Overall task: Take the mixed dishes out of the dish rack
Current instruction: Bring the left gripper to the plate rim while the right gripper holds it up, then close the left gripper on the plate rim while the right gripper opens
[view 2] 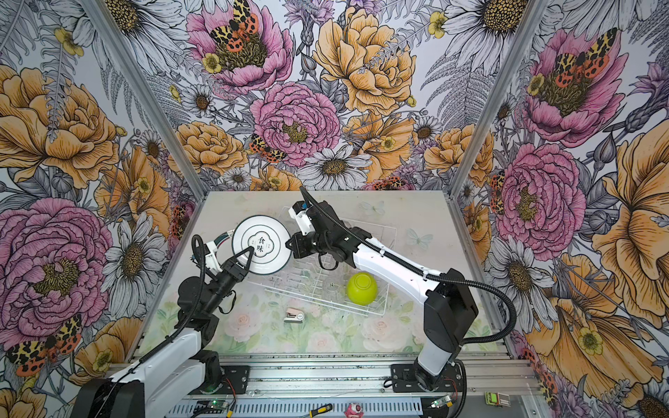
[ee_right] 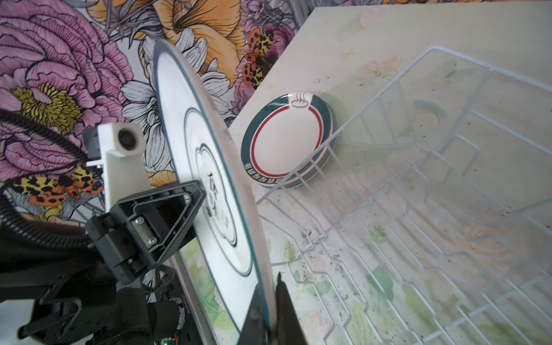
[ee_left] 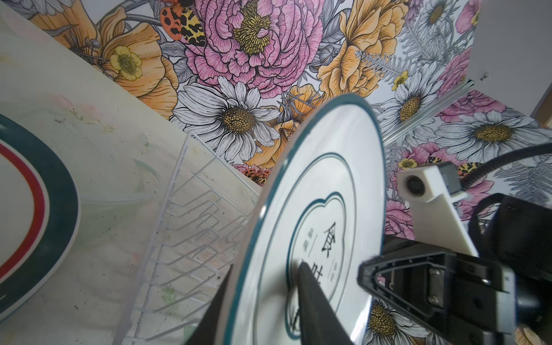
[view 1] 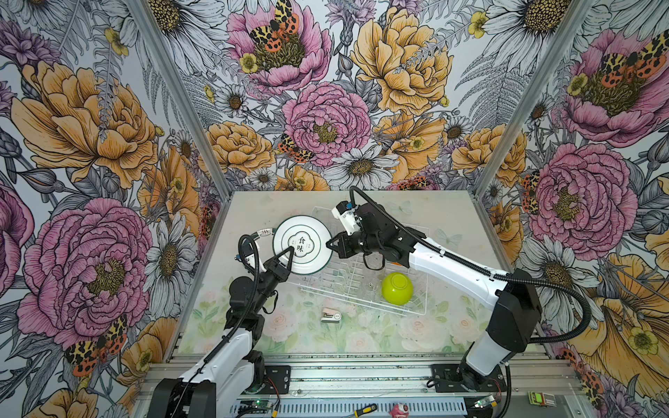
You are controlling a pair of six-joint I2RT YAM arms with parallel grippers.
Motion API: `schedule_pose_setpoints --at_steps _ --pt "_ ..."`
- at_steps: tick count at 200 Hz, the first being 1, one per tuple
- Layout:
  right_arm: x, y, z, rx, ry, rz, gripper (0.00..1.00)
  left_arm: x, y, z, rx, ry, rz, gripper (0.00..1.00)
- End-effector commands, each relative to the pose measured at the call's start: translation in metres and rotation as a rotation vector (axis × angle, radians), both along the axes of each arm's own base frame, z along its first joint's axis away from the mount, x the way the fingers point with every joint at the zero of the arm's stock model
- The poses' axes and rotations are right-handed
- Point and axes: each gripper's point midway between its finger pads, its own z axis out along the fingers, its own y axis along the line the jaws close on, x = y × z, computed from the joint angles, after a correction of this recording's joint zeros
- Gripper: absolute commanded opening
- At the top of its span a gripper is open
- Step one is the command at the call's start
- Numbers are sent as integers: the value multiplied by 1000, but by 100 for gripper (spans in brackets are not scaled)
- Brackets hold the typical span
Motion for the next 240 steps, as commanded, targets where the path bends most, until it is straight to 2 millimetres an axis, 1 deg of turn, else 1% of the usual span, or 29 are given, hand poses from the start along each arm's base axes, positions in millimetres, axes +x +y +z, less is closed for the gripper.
schedule_pose_setpoints --at_steps 1,11,28,53,62,71,119,133,149,181,240 --pt "14 11 20 69 -44 14 3 -4 -1 2 24 -32 -6 3" --pt "14 13 19 73 -41 19 4 -4 2 -1 19 -22 9 2" --pt "14 16 18 82 -33 25 5 -3 7 -3 16 -15 29 4" --pt "15 17 15 85 -27 26 5 -3 7 -4 16 -12 31 3" --pt "15 17 15 85 -28 25 6 -2 7 -4 15 -8 31 2" --pt "17 16 16 86 -30 23 10 -2 7 -5 14 -4 29 0" --pt "21 13 15 80 -34 8 33 1 7 -8 5 19 30 0" --pt "22 13 14 79 -34 7 38 2 8 -12 4 36 38 0" --pt "23 12 12 76 -32 3 39 3 8 -13 8 42 40 0" --pt "25 12 8 71 -27 -3 44 1 6 -7 8 19 28 0" --pt "26 6 1 53 -26 -21 47 3 9 -13 11 42 44 0"
